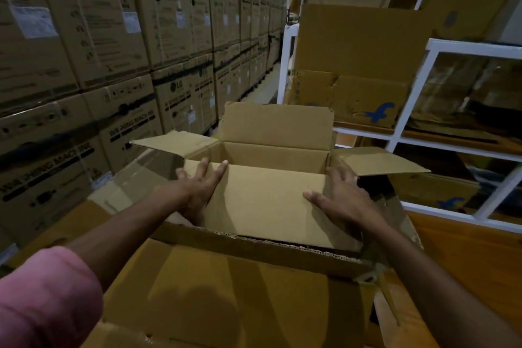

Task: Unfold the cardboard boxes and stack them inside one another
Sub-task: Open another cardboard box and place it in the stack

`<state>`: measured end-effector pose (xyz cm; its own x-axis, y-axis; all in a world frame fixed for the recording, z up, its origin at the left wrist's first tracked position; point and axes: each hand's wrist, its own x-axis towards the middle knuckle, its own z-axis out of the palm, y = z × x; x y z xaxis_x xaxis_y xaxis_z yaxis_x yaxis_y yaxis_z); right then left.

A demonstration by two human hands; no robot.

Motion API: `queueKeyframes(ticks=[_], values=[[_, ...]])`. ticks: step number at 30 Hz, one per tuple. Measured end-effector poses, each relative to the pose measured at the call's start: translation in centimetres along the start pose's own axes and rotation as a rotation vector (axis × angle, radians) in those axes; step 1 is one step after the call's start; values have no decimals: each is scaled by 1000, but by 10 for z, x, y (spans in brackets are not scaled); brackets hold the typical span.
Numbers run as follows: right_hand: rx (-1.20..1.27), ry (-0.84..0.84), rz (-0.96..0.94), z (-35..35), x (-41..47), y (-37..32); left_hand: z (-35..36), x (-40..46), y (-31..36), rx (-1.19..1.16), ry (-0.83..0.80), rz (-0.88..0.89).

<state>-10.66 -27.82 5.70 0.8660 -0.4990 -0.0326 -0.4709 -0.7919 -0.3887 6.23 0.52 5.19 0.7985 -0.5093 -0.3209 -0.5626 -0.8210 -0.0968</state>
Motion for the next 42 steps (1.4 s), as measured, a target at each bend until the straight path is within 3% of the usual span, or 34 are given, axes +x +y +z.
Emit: queueKeyframes(ticks=[7,10,16,25,28,33,37,40,42], values=[[-164,-298,-56,4,-5,1,-15,-4,-14,87,-310,110],[-24,-533,-14,7,-3,3,-13,-5,-22,-19,-430,113],[-106,-688,-23,40,-11,4,11,-12,-9,-101,-219,293],[-55,-698,-51,51,-1,22,17,2,21,-101,-233,281],[-32,-577,-80,51,7,24,19,12,27,-99,-116,229],[27,5,-200,48,13,13,8,26,53,-157,290,186],[-279,338,-283,40,10,4,0,23,95,-91,609,211],[-361,469,-333,24,4,9,-4,23,124,-75,858,298],[-383,509,-337,13,-1,20,-7,25,145,-79,938,343]])
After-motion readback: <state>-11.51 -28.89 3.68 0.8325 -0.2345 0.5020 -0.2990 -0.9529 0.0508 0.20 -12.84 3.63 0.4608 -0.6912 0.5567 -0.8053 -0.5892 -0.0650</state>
